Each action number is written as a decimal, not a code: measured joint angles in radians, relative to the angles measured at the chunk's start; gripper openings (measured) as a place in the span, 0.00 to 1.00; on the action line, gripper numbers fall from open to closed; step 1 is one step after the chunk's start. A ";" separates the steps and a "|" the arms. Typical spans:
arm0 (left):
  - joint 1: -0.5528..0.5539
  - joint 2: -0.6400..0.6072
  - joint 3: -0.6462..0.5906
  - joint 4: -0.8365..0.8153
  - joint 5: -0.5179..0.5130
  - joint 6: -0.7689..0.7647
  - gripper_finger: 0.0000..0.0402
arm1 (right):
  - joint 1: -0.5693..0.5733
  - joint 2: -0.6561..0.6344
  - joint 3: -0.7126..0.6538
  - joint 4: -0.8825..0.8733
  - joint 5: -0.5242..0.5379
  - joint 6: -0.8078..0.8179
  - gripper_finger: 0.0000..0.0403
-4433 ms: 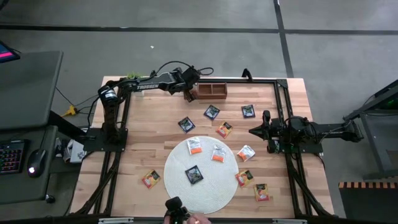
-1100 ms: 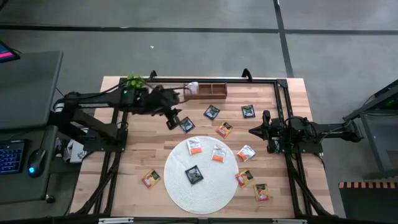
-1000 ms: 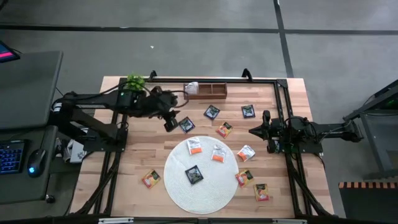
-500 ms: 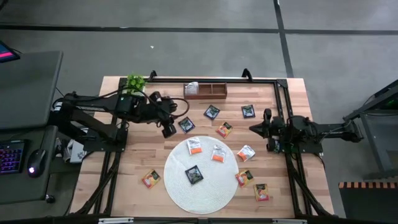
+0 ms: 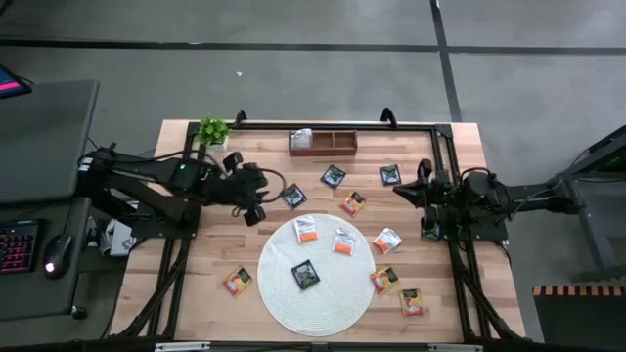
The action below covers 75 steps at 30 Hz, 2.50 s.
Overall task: Pick & Place Tea
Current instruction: Put the white tea bag into the left section of the wooden organizer
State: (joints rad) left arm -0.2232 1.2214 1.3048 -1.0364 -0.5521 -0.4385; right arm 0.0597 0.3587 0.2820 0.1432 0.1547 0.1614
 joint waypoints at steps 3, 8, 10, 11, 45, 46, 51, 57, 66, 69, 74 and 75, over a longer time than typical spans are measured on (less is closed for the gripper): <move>-0.009 -0.078 -0.124 0.071 0.001 -0.042 0.38 | 0.000 0.168 0.151 -0.126 -0.004 -0.020 0.03; -0.006 -0.178 -0.276 0.195 0.089 -0.055 0.38 | 0.004 0.471 0.398 -0.331 -0.114 -0.004 0.03; -0.006 -0.184 -0.310 0.238 0.130 -0.056 0.38 | 0.018 0.596 0.487 -0.402 -0.183 -0.005 0.03; -0.006 -0.184 -0.324 0.239 0.139 -0.055 0.38 | 0.030 0.660 0.528 -0.429 -0.201 -0.005 0.03; 0.148 -0.037 -0.614 0.742 0.307 0.031 0.38 | 0.047 1.590 1.006 -0.455 -0.131 -0.091 0.03; 0.153 -0.037 -0.614 0.742 0.296 0.033 0.38 | 0.042 1.596 1.006 -0.446 -0.124 -0.087 0.03; 0.203 -0.037 -0.614 0.736 0.301 0.031 0.38 | 0.030 1.615 1.007 -0.402 -0.120 -0.049 0.03; 0.245 -0.037 -0.613 0.724 0.332 0.042 0.38 | 0.035 1.652 1.005 -0.408 -0.163 -0.048 0.03; 0.256 -0.037 -0.613 0.722 0.349 0.049 0.38 | 0.038 1.661 0.991 -0.400 -0.142 -0.054 0.03; 0.257 -0.037 -0.613 0.722 0.355 0.044 0.38 | 0.044 1.661 0.952 -0.379 -0.153 -0.030 0.03; 0.257 -0.037 -0.613 0.730 0.353 0.041 0.38 | 0.052 1.655 0.888 -0.304 -0.161 -0.004 0.03; 0.257 -0.037 -0.613 0.730 0.353 0.041 0.38 | 0.052 1.655 0.885 -0.300 -0.161 -0.004 0.03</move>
State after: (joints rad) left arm 0.0334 1.1839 0.6918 -0.3065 -0.1993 -0.3976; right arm 0.1116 2.0136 1.1668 -0.1567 -0.0067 0.1577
